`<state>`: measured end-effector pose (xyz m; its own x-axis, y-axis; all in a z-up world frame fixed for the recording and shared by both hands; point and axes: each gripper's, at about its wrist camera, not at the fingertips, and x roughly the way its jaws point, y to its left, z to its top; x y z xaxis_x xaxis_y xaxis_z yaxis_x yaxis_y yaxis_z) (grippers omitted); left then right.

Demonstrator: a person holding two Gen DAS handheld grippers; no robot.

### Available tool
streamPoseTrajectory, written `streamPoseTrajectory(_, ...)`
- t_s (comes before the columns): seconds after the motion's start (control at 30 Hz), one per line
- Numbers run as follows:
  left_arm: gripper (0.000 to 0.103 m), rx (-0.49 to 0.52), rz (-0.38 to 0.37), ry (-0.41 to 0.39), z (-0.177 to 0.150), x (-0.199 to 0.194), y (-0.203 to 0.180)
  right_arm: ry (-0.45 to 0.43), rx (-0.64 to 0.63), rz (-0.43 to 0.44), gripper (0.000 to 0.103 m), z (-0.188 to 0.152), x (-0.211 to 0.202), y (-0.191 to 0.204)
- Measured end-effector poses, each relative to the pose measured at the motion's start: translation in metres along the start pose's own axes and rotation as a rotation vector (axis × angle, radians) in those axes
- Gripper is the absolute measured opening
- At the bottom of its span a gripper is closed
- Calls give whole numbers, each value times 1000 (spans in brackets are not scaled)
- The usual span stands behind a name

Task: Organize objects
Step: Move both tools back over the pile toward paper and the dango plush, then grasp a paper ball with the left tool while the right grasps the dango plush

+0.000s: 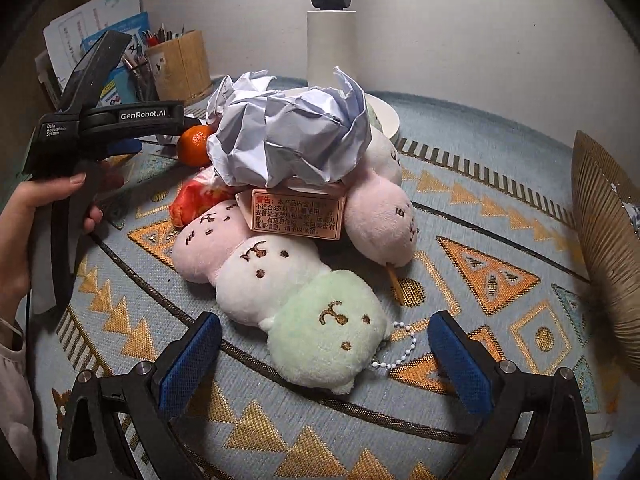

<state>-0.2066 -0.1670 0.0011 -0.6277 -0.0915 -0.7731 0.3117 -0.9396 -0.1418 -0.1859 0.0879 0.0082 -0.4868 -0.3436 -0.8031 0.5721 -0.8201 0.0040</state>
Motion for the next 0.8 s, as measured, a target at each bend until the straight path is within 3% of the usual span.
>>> streamPoseTrajectory(0.4, 103, 0, 2, 1, 1, -2, -2, -2, 3, -5, 103, 2, 3, 9)
streamPoseTrajectory(0.53, 103, 0, 3, 1, 1, -1, -3, -15, 20, -2, 97, 5, 5, 6)
streamPoseTrajectory(0.6, 103, -1, 2, 1, 1, -1, -2, -22, 23, 9, 91, 5, 5, 6)
streamPoseTrajectory(0.67, 102, -9, -8, -4, 2, 0, 2, -48, 3, 56, 63, 6, 2, 10)
streamPoseTrajectory(0.7, 86, -23, -16, -23, 1, -4, 5, -58, -6, 72, 59, 5, 0, 10)
streamPoseTrajectory(0.73, 43, -43, -42, -50, 1, -10, 10, -61, -10, 89, 45, 5, -2, 10)
streamPoseTrajectory(0.77, 44, -70, -85, -66, 0, -14, 16, -65, -9, 99, 36, 5, -2, 9)
streamPoseTrajectory(0.8, 44, -99, -112, -61, 0, -13, 22, -71, -6, 122, 36, 5, -3, 8)
